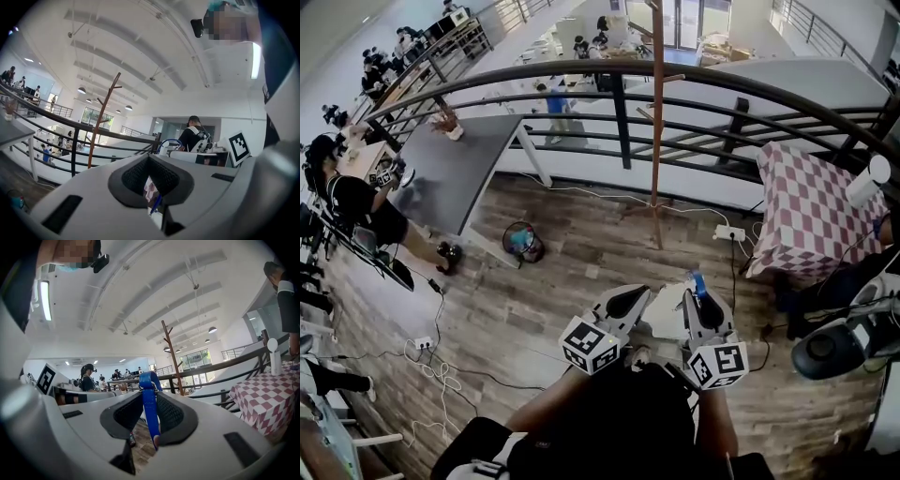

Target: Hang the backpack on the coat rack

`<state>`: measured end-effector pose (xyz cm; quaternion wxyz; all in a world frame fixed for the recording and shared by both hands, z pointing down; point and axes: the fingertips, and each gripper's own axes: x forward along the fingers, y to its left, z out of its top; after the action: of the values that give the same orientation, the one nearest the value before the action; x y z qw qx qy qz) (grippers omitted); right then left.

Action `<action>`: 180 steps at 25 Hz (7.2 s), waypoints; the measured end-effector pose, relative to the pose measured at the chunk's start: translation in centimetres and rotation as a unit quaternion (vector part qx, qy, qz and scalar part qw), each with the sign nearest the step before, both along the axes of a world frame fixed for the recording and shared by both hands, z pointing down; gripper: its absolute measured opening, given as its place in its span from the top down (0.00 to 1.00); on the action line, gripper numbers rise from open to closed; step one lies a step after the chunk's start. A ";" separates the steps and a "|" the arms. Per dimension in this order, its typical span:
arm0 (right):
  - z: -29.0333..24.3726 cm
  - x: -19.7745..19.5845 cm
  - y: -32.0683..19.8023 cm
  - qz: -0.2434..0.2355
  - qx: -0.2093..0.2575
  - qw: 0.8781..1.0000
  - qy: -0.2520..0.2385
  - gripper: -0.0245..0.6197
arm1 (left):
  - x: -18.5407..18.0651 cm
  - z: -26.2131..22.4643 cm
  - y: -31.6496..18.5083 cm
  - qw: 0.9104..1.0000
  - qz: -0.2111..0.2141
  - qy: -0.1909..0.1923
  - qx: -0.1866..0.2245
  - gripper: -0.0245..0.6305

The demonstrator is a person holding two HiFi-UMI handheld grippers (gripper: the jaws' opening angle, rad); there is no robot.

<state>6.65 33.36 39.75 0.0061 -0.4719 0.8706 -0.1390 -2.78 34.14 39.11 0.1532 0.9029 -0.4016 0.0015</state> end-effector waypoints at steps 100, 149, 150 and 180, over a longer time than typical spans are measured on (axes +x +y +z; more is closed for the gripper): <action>10.5 0.8 -51.7 -0.021 -0.037 0.999 0.028 0.81 | 1.8 10.8 -49.5 0.998 -0.019 -0.048 -0.037 0.95; 21.8 -7.5 -65.1 -0.072 -0.094 0.991 0.062 0.81 | 0.4 12.8 -55.2 0.996 -0.033 -0.027 -0.072 0.95; 21.9 -7.6 -65.1 -0.073 -0.096 0.991 0.062 0.81 | 0.4 12.8 -55.2 0.996 -0.032 -0.027 -0.073 0.95; 23.9 -9.5 -67.5 -0.080 -0.114 0.988 0.072 0.81 | 0.2 12.6 -55.5 0.996 -0.040 -0.026 -0.076 0.95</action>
<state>-2.86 -34.17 63.64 -0.1219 -0.4069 0.8823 -0.2028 -2.59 -21.39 51.66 0.2107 0.8713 -0.4404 0.0492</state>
